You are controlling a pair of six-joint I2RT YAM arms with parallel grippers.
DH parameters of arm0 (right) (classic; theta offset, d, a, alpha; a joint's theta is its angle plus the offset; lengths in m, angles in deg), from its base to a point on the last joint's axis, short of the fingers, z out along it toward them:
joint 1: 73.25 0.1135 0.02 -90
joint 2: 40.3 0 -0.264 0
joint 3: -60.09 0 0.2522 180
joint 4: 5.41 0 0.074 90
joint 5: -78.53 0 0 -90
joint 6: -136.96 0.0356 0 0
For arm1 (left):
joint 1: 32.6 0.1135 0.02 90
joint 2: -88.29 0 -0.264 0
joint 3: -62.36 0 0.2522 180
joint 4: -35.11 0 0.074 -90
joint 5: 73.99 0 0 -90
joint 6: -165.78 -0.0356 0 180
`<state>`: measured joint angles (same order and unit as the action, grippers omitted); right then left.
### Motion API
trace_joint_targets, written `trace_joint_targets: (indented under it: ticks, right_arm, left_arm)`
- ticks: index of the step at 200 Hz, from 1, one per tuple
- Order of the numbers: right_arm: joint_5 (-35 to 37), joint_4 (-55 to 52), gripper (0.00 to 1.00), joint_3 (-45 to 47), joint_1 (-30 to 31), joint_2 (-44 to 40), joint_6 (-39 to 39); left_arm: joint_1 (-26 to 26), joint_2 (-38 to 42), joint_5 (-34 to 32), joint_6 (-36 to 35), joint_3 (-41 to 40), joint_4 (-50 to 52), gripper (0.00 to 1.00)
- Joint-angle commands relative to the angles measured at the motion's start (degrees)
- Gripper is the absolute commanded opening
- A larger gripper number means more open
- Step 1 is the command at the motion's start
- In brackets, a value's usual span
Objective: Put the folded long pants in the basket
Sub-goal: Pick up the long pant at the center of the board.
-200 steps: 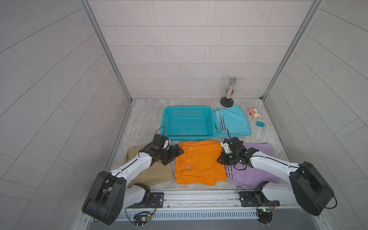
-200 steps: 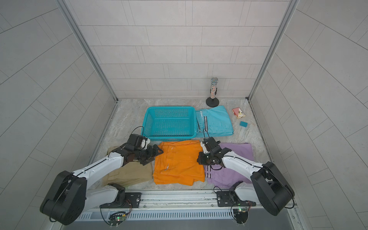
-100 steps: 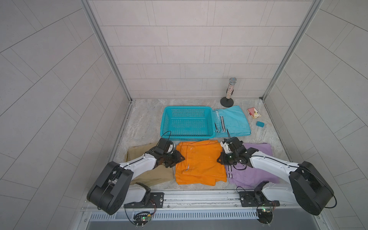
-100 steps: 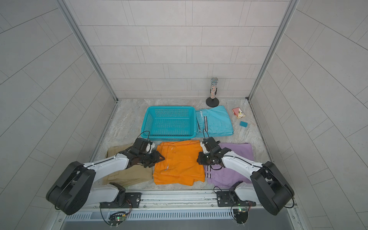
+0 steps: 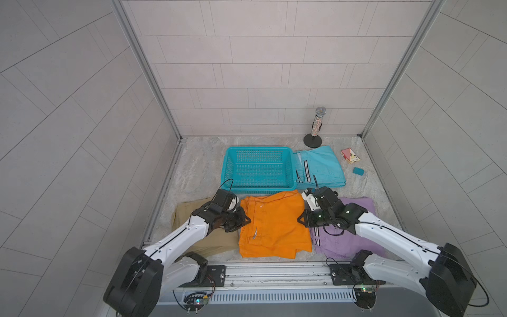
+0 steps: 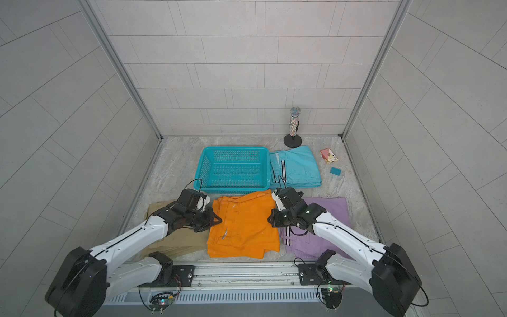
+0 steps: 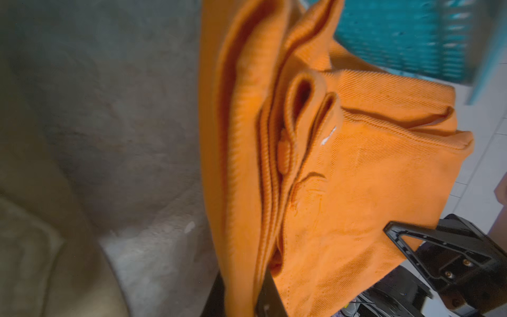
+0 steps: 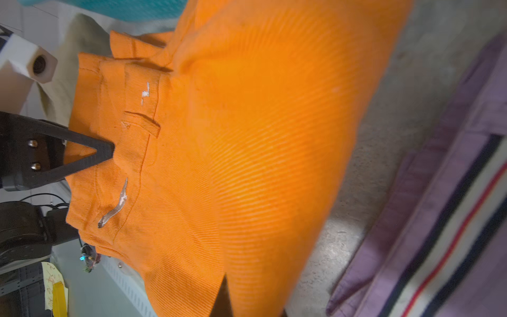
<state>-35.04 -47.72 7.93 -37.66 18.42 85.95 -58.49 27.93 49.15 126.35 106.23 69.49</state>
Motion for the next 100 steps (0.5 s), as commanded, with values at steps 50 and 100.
trace_joint_targets:
  ticks: [50,100]
  right_arm:
    - [2.45,-14.14,0.00,-8.64,4.66,-13.02,3.07]
    - [6.86,-11.66,0.00,-24.03,4.07,0.04,-3.67]
  left_arm:
    - [0.08,16.77,0.99,7.18,10.53,16.79,0.00]
    - [3.90,0.20,1.08,-4.27,27.81,20.65,0.00]
